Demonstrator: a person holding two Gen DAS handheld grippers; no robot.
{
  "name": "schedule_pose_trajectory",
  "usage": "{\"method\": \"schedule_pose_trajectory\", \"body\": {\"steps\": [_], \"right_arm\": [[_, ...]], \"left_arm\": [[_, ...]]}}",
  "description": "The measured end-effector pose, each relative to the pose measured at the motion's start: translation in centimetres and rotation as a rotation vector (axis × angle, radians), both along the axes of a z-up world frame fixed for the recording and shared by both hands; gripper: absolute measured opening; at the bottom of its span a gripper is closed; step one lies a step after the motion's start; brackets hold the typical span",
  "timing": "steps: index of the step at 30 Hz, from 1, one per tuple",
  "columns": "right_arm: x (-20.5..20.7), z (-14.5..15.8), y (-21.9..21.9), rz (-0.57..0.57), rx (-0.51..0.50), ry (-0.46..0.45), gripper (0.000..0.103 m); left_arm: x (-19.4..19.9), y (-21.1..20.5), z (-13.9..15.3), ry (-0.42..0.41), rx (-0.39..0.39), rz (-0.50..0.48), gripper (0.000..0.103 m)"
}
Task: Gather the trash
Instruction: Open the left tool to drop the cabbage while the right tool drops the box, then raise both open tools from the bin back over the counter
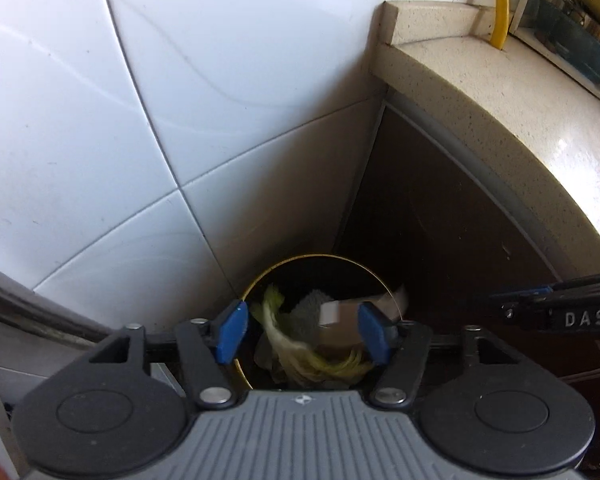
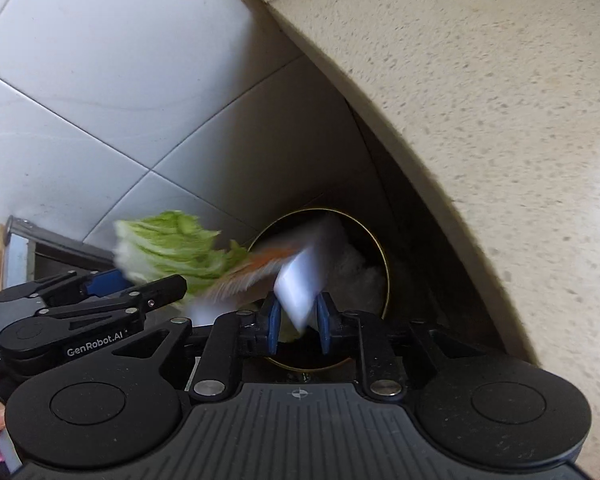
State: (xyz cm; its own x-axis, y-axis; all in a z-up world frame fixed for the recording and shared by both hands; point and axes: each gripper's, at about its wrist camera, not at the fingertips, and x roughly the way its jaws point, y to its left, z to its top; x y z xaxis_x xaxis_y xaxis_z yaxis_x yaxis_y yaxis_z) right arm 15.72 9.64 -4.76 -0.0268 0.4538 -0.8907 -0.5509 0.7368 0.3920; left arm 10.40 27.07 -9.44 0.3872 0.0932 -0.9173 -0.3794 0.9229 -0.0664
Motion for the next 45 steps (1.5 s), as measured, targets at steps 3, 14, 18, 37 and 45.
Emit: {"method": "schedule_pose_trajectory", "body": {"steps": [3, 14, 18, 37, 45], "right_arm": [[-0.4, -0.2, 0.8, 0.002, -0.012, -0.003, 0.032], [-1.6, 0.5, 1.1, -0.012, -0.015, 0.0, 0.036], [-1.0, 1.3, -0.4, -0.018, 0.006, -0.005, 0.039], [-2.8, 4.9, -5.2, -0.068, 0.096, -0.107, 0.05], [-5.0, 8.2, -9.3, -0.138, 0.153, -0.227, 0.06]], "left_arm": [[-0.1, 0.2, 0.0, -0.002, -0.009, 0.003, 0.06], [0.0, -1.0, 1.4, -0.016, 0.023, -0.034, 0.06], [-0.1, -1.7, 2.2, -0.024, 0.043, -0.054, 0.06], [-1.4, -7.3, 7.2, -0.096, 0.157, -0.181, 0.061], [-1.8, -11.2, 10.3, -0.177, 0.283, -0.306, 0.07]]}}
